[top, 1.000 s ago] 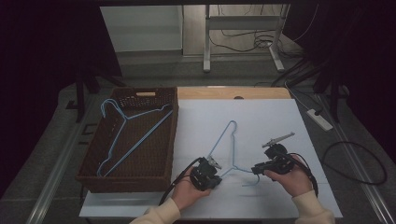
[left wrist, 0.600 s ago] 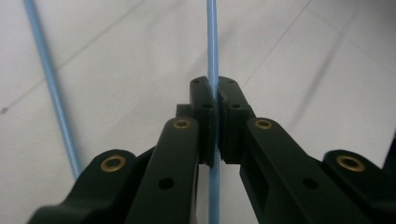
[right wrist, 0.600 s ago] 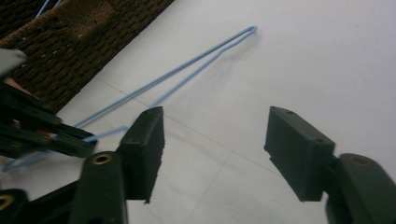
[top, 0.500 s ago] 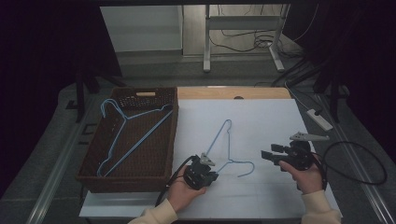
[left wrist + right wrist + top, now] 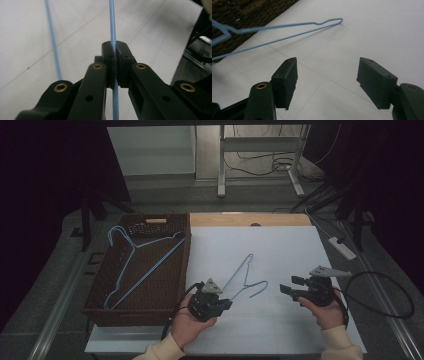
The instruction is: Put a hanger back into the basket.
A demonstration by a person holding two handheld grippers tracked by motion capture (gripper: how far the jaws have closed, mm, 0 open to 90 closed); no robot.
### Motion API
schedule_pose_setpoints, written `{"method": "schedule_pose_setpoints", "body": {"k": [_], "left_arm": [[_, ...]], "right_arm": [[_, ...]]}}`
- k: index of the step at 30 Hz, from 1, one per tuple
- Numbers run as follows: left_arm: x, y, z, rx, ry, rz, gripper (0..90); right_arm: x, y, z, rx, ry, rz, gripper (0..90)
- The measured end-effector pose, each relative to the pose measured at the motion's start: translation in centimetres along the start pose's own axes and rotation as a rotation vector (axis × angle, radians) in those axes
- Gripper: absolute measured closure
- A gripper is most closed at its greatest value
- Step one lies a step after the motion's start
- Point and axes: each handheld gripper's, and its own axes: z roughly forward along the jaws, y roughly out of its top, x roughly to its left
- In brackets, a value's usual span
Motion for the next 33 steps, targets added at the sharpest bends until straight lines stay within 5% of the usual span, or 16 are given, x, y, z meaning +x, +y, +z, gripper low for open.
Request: {"method": "schedule_pose_setpoints", "body": {"k": [6, 19, 33], "left_arm": [[-0.1, 0.6, -1.9, -0.038, -0.022, 0.004, 86.6], [0.3, 2.1, -7.2, -0.133, -0.008, 0.046, 86.6], [5.1, 2.0, -14.8, -0.221, 0.088, 0.052, 86.7]], "right_arm": [[0.4, -0.1, 0.3, 0.011, -0.004, -0.045, 33.1], [0.5, -0.3, 0.4, 0.017, -0.007, -0.055, 33.2], [0.7, -0.4, 0.8, 0.033, -0.009, -0.069, 33.3]]}}
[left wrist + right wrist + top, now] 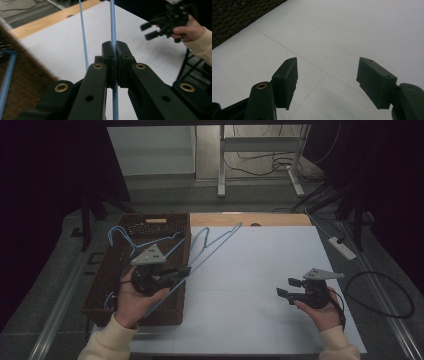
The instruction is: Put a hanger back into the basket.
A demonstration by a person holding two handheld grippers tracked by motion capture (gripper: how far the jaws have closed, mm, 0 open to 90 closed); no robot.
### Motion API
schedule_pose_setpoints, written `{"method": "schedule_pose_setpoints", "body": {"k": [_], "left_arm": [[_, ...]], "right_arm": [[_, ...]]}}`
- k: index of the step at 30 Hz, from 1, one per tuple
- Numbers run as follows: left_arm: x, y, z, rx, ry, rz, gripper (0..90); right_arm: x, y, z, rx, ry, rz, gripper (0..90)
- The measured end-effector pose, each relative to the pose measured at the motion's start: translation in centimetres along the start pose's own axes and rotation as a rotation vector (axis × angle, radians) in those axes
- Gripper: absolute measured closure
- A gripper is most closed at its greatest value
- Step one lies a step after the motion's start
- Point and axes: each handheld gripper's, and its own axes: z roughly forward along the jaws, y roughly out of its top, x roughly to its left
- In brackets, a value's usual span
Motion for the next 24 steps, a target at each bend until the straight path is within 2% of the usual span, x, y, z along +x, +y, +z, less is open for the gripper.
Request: {"method": "schedule_pose_setpoints", "body": {"k": [2, 3, 6, 9, 10, 13, 14, 16, 17, 20, 21, 24], "left_arm": [[1.7, -0.2, -1.3, -0.02, 0.029, -0.014, 86.7], [1.7, -0.2, -1.3, -0.02, 0.029, -0.014, 86.8], [3.9, -0.6, -2.9, -0.036, 0.073, -0.039, 86.7], [5.3, -1.1, -4.0, -0.042, 0.105, -0.062, 86.8], [5.3, -1.1, -4.0, -0.042, 0.105, -0.062, 86.7], [7.2, -1.9, -5.0, -0.039, 0.14, -0.087, 86.7], [7.2, -1.9, -5.0, -0.039, 0.14, -0.087, 86.8], [8.6, -2.7, -5.5, -0.039, 0.155, -0.113, 86.7], [8.6, -2.7, -5.5, -0.039, 0.155, -0.113, 86.7], [9.7, -3.4, -5.9, -0.029, 0.171, -0.128, 86.7], [10.3, -3.9, -6.1, -0.018, 0.173, -0.14, 86.7], [11.0, -4.6, -6.3, 0.007, 0.17, -0.153, 86.7]], "right_arm": [[0.0, 0.0, 0.0, -0.001, -0.001, 0.001, 33.3], [0.0, 0.0, 0.0, -0.002, -0.002, 0.001, 33.3], [0.0, 0.0, 0.0, 0.001, -0.001, 0.0, 33.3], [0.0, -0.1, 0.1, 0.003, -0.001, 0.002, 33.3], [0.0, -0.1, 0.1, 0.003, -0.001, 0.001, 33.3], [-0.1, -0.1, 0.1, 0.003, -0.002, 0.001, 33.3], [-0.1, -0.1, 0.1, 0.003, -0.002, 0.001, 33.3], [-0.1, -0.1, 0.1, 0.004, -0.003, 0.0, 33.3], [0.0, -0.1, 0.1, 0.004, -0.002, -0.001, 33.3], [-0.1, -0.1, 0.1, 0.004, -0.004, 0.0, 33.3], [-0.1, -0.1, 0.1, 0.004, -0.005, 0.002, 33.3], [-0.1, -0.1, 0.1, 0.006, -0.005, 0.002, 33.3]]}}
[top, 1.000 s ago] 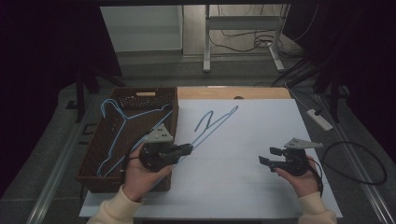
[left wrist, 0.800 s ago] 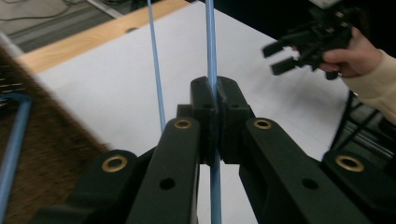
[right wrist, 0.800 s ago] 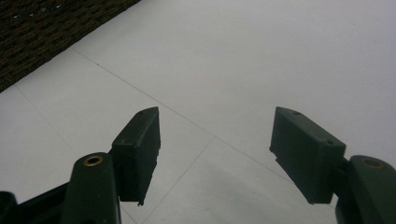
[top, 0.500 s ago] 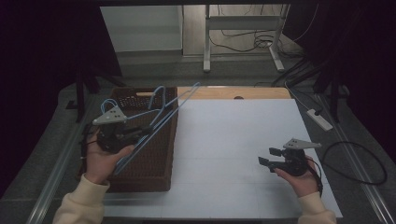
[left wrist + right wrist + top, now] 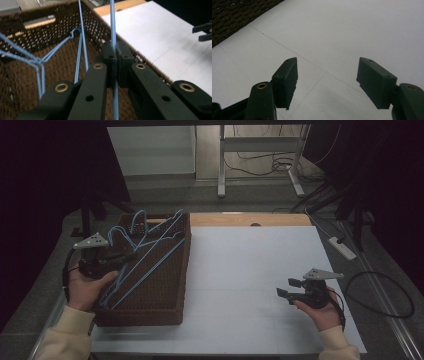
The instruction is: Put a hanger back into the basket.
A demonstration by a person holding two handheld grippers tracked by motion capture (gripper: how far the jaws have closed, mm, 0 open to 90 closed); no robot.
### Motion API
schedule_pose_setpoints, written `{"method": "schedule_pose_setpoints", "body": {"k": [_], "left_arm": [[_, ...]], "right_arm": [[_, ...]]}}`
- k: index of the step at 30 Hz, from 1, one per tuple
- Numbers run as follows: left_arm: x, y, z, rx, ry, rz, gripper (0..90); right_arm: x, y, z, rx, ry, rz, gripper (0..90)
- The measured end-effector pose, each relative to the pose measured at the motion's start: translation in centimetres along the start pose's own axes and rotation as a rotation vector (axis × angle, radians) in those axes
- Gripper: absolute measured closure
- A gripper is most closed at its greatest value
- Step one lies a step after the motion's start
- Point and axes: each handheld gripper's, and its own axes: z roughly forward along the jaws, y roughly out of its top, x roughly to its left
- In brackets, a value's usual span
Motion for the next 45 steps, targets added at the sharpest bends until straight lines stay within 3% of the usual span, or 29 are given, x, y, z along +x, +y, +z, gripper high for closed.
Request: {"method": "schedule_pose_setpoints", "body": {"k": [7, 19, 27, 30, 32, 33, 34, 35, 37, 38, 39, 41, 42, 45], "left_arm": [[1.1, -1.1, 1.0, 0.077, -0.008, -0.018, 86.7], [1.7, -1.4, 2.8, 0.139, -0.031, 0.027, 86.8], [3.6, -2.8, 5.0, 0.194, -0.002, -0.016, 86.6], [4.0, -3.0, 5.2, 0.187, 0.02, -0.048, 86.3], [4.8, -3.3, 5.6, 0.219, 0.081, -0.115, 85.9], [4.9, -3.3, 5.7, 0.236, 0.119, -0.124, 86.1], [4.9, -3.3, 5.7, 0.236, 0.119, -0.124, 85.4], [5.2, -3.4, 5.9, 0.269, 0.183, -0.122, 84.9], [5.5, -3.5, 6.2, 0.295, 0.225, -0.124, 84.6], [5.5, -3.5, 6.2, 0.295, 0.225, -0.124, 84.4], [5.8, -3.6, 6.6, 0.327, 0.269, -0.137, 84.3], [6.0, -3.6, 6.8, 0.341, 0.279, -0.146, 84.2], [6.0, -3.6, 7.2, 0.371, 0.307, -0.148, 84.3], [6.0, -3.5, 7.8, 0.417, 0.326, -0.152, 83.9]], "right_arm": [[0.1, 0.0, 0.1, 0.003, 0.001, -0.003, 33.3], [0.0, -0.1, 0.2, 0.011, -0.008, -0.001, 33.3], [-0.1, -0.1, 0.2, 0.017, -0.014, 0.006, 33.3], [-0.1, -0.1, 0.2, 0.021, -0.016, 0.008, 33.3], [-0.1, -0.2, 0.3, 0.024, -0.018, 0.011, 33.3], [-0.1, -0.2, 0.3, 0.024, -0.018, 0.009, 33.3], [-0.1, -0.2, 0.3, 0.024, -0.018, 0.009, 33.3], [-0.1, -0.2, 0.3, 0.028, -0.018, 0.008, 33.3], [-0.1, -0.1, 0.4, 0.027, -0.017, 0.007, 33.3], [0.0, -0.1, 0.4, 0.027, -0.017, 0.006, 33.3], [0.0, -0.2, 0.4, 0.028, -0.017, 0.006, 33.3], [0.0, -0.2, 0.4, 0.029, -0.017, 0.007, 33.3], [0.0, -0.2, 0.4, 0.033, -0.018, 0.006, 33.3], [0.0, -0.2, 0.5, 0.034, -0.017, 0.007, 33.3]]}}
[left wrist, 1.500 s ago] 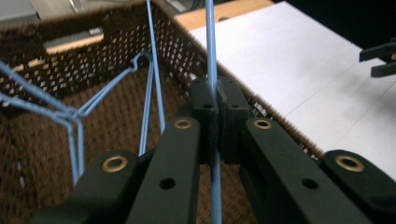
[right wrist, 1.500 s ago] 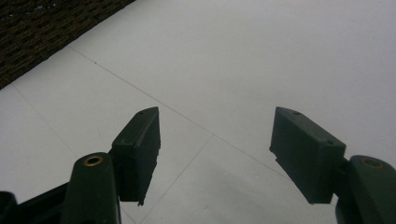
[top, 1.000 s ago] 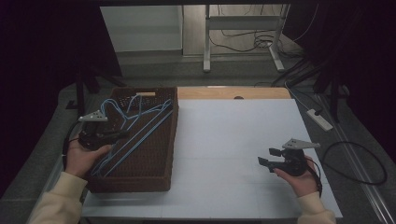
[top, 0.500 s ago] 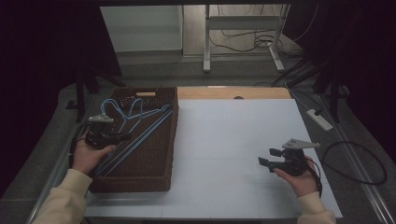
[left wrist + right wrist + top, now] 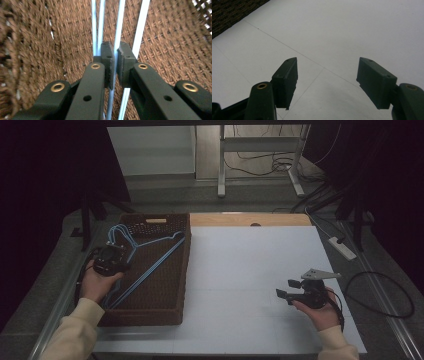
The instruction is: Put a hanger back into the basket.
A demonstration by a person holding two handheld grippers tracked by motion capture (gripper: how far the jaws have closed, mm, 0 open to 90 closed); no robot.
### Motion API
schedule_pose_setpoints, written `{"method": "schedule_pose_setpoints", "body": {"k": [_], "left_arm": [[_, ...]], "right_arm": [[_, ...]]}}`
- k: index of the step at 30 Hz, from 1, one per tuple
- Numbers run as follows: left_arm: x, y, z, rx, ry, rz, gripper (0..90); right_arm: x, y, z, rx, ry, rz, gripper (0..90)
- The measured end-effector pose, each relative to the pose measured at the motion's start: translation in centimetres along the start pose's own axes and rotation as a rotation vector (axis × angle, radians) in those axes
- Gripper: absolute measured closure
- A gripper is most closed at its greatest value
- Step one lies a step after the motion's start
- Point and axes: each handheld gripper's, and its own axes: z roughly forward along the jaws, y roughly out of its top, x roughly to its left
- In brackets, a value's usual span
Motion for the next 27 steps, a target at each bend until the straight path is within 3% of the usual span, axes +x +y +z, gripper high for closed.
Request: {"method": "schedule_pose_setpoints", "body": {"k": [3, 6, 10, 11, 14, 15, 16, 21, 27], "left_arm": [[-0.1, 0.2, 0.6, 0.038, 0.008, 0.003, 80.3], [-0.4, 0.3, 0.7, 0.025, 0.008, 0.01, 75.0], [-0.7, 0.1, 0.2, -0.02, 0.031, 0.019, 64.6], [-0.8, 0.0, -0.4, -0.063, 0.032, 0.018, 52.7], [-0.9, -0.2, -1.0, -0.097, 0.024, 0.014, 43.0], [-0.9, -0.4, -1.7, -0.135, -0.003, 0.021, 40.7], [-0.9, -0.4, -1.7, -0.135, -0.003, 0.021, 38.9], [-1.6, -1.1, -3.9, -0.241, -0.084, 0.07, 34.4], [-2.8, -2.0, -5.6, -0.321, -0.145, 0.121, 33.1]], "right_arm": [[0.0, 0.0, 0.0, 0.001, 0.0, -0.005, 33.3], [0.0, 0.0, -0.1, -0.003, 0.002, -0.004, 33.3], [0.0, 0.0, -0.1, -0.004, 0.005, -0.003, 33.3], [0.0, 0.0, -0.1, -0.002, 0.004, -0.007, 33.3], [0.1, 0.0, -0.1, -0.001, 0.005, -0.007, 33.3], [0.1, 0.0, -0.1, -0.003, 0.006, -0.006, 33.3], [0.1, 0.0, -0.1, -0.003, 0.006, -0.006, 33.3], [0.2, 0.0, 0.0, -0.003, 0.005, -0.006, 33.3], [0.2, 0.0, -0.1, -0.007, 0.006, -0.01, 33.3]]}}
